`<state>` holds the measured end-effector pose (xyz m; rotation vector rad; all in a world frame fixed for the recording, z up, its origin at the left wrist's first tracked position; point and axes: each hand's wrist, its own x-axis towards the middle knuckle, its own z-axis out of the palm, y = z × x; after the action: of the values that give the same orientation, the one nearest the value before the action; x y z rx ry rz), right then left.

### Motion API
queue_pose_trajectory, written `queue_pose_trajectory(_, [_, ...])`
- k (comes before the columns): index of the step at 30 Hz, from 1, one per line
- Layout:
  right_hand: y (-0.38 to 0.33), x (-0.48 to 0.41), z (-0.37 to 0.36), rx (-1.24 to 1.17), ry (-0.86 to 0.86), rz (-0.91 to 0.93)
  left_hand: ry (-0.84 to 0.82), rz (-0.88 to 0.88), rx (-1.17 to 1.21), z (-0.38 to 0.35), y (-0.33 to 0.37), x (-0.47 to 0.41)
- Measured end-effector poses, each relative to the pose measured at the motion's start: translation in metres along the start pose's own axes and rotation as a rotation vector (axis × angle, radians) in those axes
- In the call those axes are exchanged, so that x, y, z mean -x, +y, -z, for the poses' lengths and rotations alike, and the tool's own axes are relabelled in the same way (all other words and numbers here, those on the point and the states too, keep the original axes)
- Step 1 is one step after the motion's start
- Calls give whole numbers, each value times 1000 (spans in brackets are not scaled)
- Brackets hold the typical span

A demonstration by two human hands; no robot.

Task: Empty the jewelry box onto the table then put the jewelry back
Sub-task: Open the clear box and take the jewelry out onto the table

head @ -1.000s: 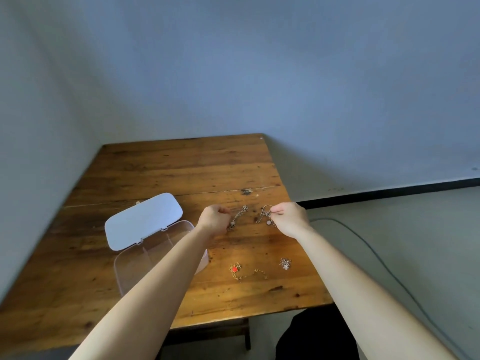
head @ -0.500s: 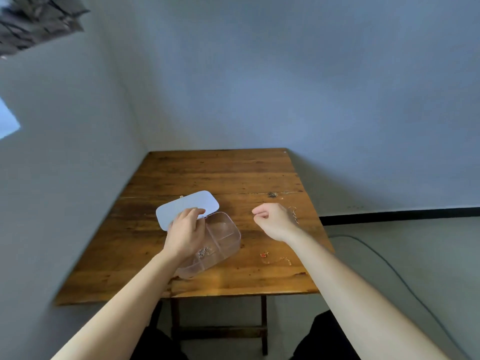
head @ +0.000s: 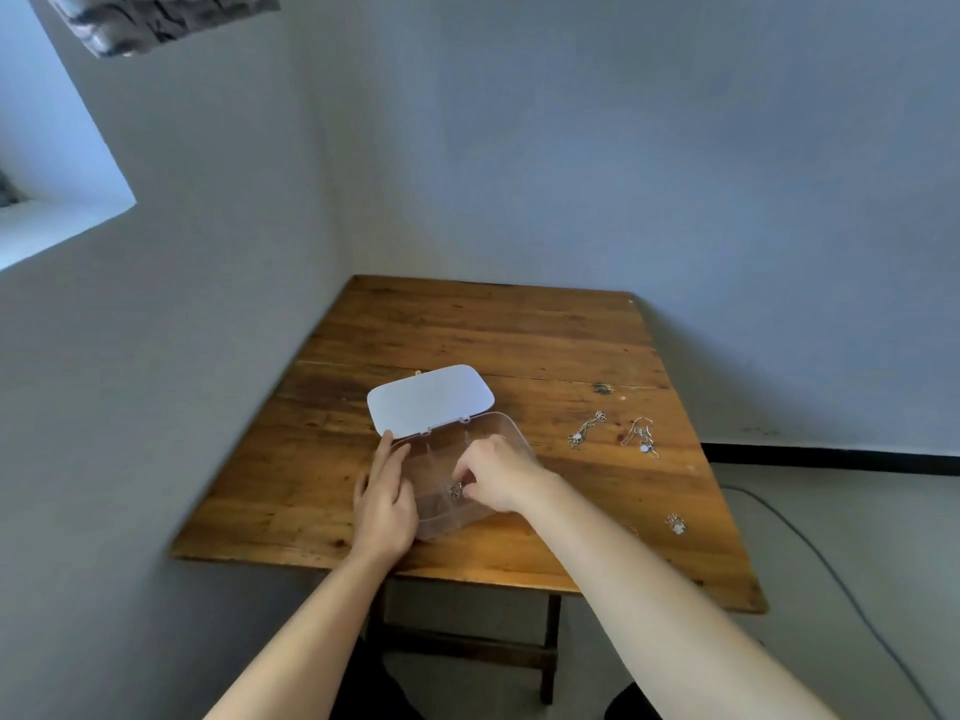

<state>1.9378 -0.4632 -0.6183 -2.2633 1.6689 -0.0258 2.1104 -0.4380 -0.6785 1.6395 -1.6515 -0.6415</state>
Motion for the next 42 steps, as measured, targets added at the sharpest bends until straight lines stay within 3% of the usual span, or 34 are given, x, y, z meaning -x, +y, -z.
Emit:
queue_pose_trajectory(7, [-7,-15,-5,92,-29,-4,9,-7,14,-4,-5,-1])
queue_pose_trajectory(18, [4,-2,0,-179,-53,-54,23,32,-20,-4,0,-2])
queue_pose_trajectory(28, [42,42,60,-1143,395,-224,-25,45,-208,5,13,-9])
queue_pose_trajectory(35, [87,77,101,-1334,665,-234,-20,-60,-400,-3,41,-15])
queue_pose_trajectory(38, [105,86,108,-1344,717,-255,23,-206,-471,-23,67,-7])
queue_pose_trajectory(42, [122,97,102,-1316,738,-307,-49,-461,-460,-56,97,11])
